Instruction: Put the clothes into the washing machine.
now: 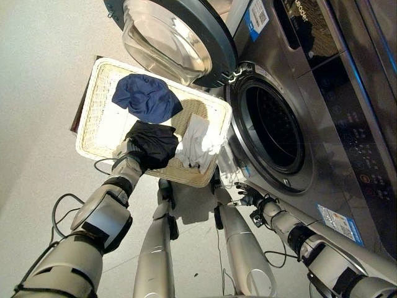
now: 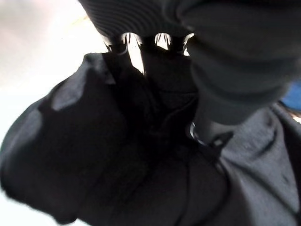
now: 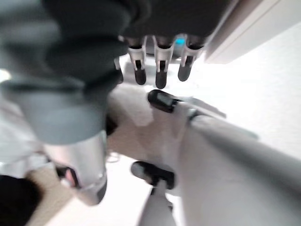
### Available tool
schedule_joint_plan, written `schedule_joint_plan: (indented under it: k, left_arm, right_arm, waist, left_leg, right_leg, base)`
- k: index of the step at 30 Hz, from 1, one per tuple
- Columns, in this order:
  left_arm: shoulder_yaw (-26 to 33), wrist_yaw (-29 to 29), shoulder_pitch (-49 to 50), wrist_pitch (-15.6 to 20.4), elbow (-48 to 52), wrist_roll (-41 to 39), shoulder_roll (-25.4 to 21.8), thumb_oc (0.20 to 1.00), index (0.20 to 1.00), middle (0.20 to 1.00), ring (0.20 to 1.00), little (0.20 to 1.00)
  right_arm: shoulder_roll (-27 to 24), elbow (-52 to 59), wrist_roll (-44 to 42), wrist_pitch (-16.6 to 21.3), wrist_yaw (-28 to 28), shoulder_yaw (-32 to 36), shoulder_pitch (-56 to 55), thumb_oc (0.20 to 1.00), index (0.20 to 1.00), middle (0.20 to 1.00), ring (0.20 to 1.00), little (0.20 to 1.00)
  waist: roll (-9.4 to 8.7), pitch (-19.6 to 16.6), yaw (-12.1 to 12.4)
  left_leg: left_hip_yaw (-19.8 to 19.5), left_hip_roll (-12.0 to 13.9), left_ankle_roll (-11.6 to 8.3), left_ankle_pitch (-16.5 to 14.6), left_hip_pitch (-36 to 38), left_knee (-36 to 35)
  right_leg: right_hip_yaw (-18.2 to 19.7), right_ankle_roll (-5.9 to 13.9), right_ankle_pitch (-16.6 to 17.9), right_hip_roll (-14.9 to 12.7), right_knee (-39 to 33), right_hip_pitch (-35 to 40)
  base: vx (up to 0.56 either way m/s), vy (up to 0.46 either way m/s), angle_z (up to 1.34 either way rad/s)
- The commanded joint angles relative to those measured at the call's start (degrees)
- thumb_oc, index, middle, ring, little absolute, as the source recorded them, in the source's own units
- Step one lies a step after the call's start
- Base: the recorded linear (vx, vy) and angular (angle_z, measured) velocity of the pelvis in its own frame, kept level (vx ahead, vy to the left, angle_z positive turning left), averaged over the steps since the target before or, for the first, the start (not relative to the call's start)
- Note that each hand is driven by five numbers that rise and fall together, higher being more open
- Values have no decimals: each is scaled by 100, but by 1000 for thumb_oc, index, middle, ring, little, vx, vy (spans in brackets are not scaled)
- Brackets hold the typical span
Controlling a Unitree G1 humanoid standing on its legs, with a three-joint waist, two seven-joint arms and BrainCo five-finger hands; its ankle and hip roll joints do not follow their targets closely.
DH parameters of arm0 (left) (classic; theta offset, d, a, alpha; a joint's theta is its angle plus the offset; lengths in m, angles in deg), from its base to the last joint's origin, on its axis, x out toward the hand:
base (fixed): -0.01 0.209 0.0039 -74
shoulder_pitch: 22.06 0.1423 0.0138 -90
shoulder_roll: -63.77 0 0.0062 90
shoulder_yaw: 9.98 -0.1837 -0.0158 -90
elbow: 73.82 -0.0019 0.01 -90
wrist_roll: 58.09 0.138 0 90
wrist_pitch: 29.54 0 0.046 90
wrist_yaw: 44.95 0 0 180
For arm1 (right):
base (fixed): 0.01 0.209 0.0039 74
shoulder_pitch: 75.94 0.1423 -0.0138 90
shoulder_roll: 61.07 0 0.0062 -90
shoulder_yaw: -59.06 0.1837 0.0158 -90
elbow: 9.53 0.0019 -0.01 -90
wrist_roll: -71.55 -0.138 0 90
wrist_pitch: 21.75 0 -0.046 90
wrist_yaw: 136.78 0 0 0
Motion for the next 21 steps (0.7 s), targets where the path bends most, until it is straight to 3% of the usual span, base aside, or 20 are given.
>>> schedule_joint_plan:
  k: [1, 6, 10, 17, 18, 19, 20, 21]
  left_arm:
    - [295, 73, 395, 212, -10, -589, 320, 200, 200, 200, 200, 200]
    - [525, -434, 803, 511, 434, -741, 297, 200, 200, 200, 200, 200]
    - [707, -916, 1327, 618, 1434, -813, 152, 200, 200, 200, 200, 200]
    - [782, -975, 1496, 650, 1740, -844, 117, 200, 200, 200, 200, 200]
    - [1015, -1045, 1926, 887, 2517, -1047, 90, 200, 200, 200, 200, 200]
    - [1015, -1045, 1926, 887, 2517, -1047, 90, 200, 200, 200, 200, 200]
    - [1213, -679, 2434, 1260, 3505, -1606, 152, 200, 200, 200, 200, 200]
    - [1224, -589, 2473, 1294, 3575, -1652, 156, 200, 200, 200, 200, 200]
  right_arm:
    - [-139, 549, -517, 416, -145, 125, -229, 1000, 1000, 1000, 1000, 1000]
    - [-267, 1539, -1263, 568, -258, 406, -386, 1000, 1000, 1000, 1000, 1000]
    - [-515, 2713, -1370, 492, -530, 625, -569, 1000, 1000, 1000, 1000, 1000]
    - [-581, 2990, -1362, 474, -560, 709, -628, 1000, 1000, 1000, 1000, 1000]
    - [-665, 3645, -1296, 524, -504, 963, -751, 1000, 1000, 1000, 1000, 1000]
    - [-665, 3645, -1296, 524, -504, 963, -751, 1000, 1000, 1000, 1000, 1000]
    - [-738, 4288, -1104, 398, -435, 1093, -764, 1000, 1000, 1000, 1000, 1000]
    - [-748, 4323, -1087, 388, -420, 1097, -758, 1000, 1000, 1000, 1000, 1000]
  waist:
    - [-163, -42, 61]
    - [-70, -42, 163]
    - [73, -42, 280]
    - [122, -42, 324]
    - [250, -42, 455]
    - [250, -42, 455]
    - [379, -42, 647]
    - [387, -42, 661]
  left_leg:
    - [-207, -612, 112, -348, -69, 399]
    - [-330, -564, 38, -182, 213, 64]
    - [-466, -559, -23, -25, 423, -215]
    - [-518, -556, -33, 22, 481, -305]
    - [-630, -537, -45, 172, 625, -588]
    - [-630, -537, -45, 172, 625, -588]
    - [-700, -521, -56, 289, 816, -864]
    - [-705, -522, -56, 293, 821, -871]
  right_leg:
    - [-132, 79, -110, 330, 35, 44]
    - [-261, 56, -169, 323, -40, 259]
    - [-400, 32, -195, 307, -141, 431]
    - [-452, 30, -202, 300, -171, 484]
    - [-632, 44, -210, 265, -265, 621]
    - [-632, 44, -210, 265, -265, 621]
    - [-883, 69, -200, 211, -410, 813]
    - [-899, 70, -199, 206, -422, 825]
  base:
    - [-13, -76, 5]
    - [-25, -63, 5]
    - [-42, -24, 14]
    - [-20, -11, 8]
    - [-78, -43, 6]
    - [-172, -111, 26]
    - [-101, -71, 29]
    - [-113, -79, 57]
